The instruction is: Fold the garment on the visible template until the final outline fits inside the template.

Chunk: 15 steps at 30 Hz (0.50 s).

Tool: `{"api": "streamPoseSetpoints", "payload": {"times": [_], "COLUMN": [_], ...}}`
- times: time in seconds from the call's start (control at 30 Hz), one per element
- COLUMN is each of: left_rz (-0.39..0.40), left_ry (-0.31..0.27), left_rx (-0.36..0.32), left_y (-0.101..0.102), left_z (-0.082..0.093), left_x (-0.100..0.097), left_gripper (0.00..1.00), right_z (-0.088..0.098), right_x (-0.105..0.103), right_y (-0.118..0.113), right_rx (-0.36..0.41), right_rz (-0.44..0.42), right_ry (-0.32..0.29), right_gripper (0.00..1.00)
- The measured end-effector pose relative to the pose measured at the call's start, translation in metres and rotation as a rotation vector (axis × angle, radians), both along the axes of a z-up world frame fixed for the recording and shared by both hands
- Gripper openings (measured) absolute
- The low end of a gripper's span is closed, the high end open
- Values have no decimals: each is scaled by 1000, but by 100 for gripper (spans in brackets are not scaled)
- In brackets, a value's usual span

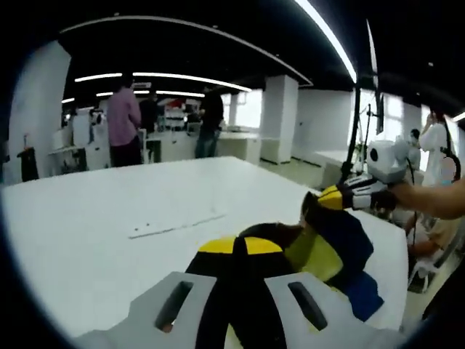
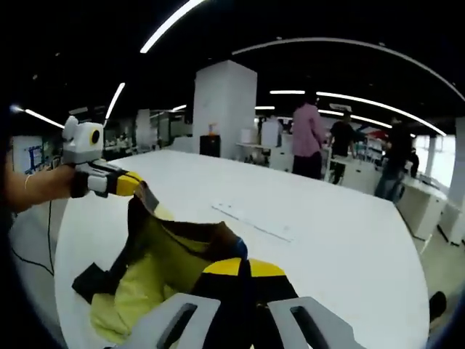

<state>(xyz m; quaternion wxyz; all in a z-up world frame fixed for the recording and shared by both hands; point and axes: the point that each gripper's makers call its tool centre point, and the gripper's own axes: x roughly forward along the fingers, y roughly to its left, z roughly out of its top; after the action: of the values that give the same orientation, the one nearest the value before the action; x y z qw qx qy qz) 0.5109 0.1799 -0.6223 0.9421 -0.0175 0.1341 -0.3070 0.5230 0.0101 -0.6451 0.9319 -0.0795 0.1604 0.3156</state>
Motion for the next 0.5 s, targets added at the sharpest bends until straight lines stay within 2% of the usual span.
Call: {"api": "streamPoseSetpoints", "payload": {"times": [0.17,0.23,0.33,0.5], "left_rz": [75,110,136,210], "left_ry": [1,8,18,54], "left_rx": [-39,-64,-66,-79], "left_y": [6,9,11,19], "left_z": [5,4,-2,-20], "left_x": [15,24,33,57], "left_gripper": [0,0,0,0], "right_z": [7,-1,-8,-18], "right_x": [17,29,41,61], "right_y": [1,-2,-1,0], "right_rx": [10,-2,22,15], "right_rz": [-27,-60,-77,-102], "right_ry": [-19,0,28,45], "right_gripper": [0,0,0,0]}}
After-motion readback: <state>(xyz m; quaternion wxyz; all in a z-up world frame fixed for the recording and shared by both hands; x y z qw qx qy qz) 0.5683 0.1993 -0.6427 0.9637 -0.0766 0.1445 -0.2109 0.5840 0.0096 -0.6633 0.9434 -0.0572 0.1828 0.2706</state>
